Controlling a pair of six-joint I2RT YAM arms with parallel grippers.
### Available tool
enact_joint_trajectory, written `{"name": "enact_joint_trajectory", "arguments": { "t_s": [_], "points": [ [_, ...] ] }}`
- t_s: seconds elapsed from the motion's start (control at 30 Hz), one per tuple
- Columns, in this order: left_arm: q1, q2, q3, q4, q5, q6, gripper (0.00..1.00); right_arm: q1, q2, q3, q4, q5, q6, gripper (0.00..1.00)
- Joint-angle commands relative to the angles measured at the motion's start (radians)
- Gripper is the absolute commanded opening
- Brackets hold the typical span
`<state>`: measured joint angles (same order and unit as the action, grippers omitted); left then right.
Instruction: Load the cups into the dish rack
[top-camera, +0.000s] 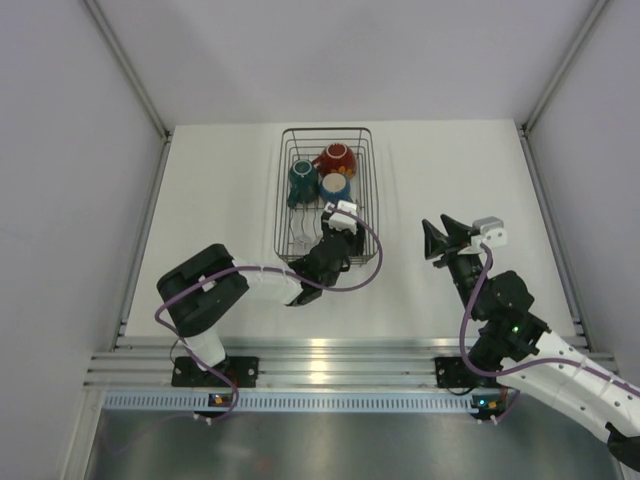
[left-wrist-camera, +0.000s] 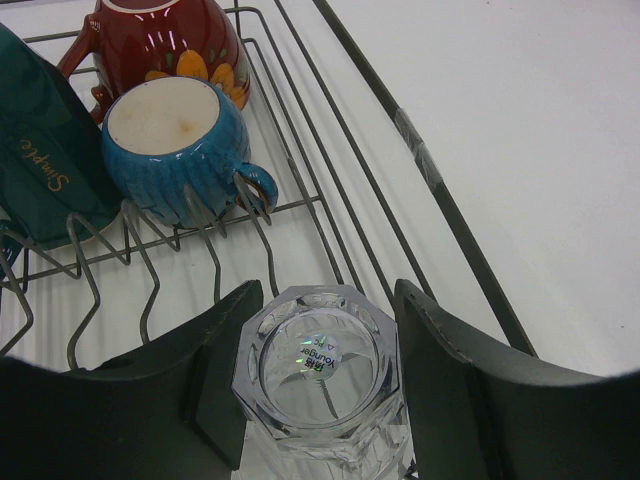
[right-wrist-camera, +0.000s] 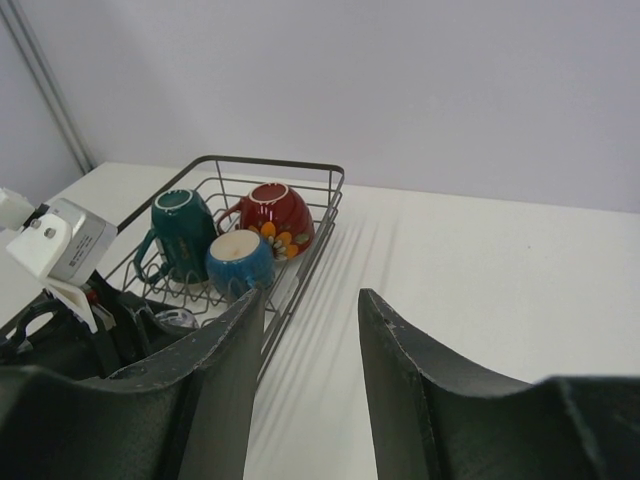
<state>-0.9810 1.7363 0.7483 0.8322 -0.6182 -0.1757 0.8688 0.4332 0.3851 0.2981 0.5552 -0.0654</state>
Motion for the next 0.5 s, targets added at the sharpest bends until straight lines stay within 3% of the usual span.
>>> {"name": "enact_joint_trajectory", "arguments": {
  "t_s": [0.0,0.47],
  "points": [
    [0.002,-0.02,-0.001,0.065,0.001,0.024,0.0,0.013,-0.004,0.0,0.026,-0.008,0.015,0.43],
    [-0.001,0.054,0.013,0.142,0.086,-0.004,0.0,0.012,-0.03,-0.002,0.003,-0.006,0.015,0.43]
  ]
}}
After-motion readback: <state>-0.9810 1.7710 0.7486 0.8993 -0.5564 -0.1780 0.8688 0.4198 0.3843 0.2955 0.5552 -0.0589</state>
